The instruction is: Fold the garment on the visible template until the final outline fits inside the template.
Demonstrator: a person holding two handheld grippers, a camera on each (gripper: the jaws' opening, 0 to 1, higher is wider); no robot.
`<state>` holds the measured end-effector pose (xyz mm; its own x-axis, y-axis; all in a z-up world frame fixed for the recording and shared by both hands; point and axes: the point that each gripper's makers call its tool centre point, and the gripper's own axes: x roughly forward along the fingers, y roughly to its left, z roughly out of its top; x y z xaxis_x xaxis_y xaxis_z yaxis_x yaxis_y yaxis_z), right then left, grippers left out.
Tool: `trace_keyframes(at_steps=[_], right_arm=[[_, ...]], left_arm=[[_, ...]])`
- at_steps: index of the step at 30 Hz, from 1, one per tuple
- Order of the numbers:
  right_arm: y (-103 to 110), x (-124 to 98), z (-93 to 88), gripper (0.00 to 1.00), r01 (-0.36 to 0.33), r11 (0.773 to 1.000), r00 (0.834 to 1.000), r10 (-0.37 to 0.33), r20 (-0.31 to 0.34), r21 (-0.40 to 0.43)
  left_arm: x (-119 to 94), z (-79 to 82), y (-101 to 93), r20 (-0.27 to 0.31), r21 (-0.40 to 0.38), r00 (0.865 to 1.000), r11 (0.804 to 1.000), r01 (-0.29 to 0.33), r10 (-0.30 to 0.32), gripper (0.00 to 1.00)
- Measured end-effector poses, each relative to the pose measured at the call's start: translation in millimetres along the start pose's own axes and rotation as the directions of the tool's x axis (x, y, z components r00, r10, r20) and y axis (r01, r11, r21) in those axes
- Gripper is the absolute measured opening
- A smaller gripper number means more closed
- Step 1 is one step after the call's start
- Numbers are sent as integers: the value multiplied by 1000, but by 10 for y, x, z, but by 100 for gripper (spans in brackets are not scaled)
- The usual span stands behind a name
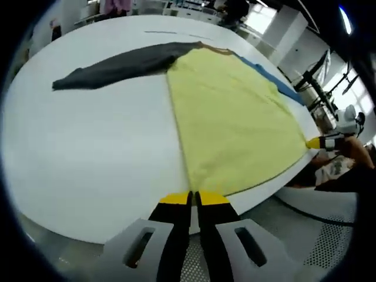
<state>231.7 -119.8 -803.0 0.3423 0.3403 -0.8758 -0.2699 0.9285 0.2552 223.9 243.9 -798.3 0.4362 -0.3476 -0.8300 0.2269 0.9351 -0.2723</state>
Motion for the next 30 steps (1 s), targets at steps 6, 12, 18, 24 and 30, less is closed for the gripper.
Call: trace_keyframes(at_steps=[6,12,18,24,30], right_arm=[[43,-52,86,20,-23,999,999,24,32,-27],[63,-92,210,43,-35,997,997,40,71,-68],[5,-135,360,58,-34,996,992,43,117,-77],[-100,-193,563,72,-60,996,980,72,187,-70],[-274,-279,788,82,-56,996,964,72,258,-68]], left_arm=[[-9,66,-11,32,27,999,999,21,-22,15],[-17,163,-55,81,43,995,997,58,-61,33],[-9,261,-80,130,74,987,994,83,-92,47],[-27,417,-126,189,129,974,986,103,-126,62],[-17,515,-154,228,176,962,978,111,-150,73]])
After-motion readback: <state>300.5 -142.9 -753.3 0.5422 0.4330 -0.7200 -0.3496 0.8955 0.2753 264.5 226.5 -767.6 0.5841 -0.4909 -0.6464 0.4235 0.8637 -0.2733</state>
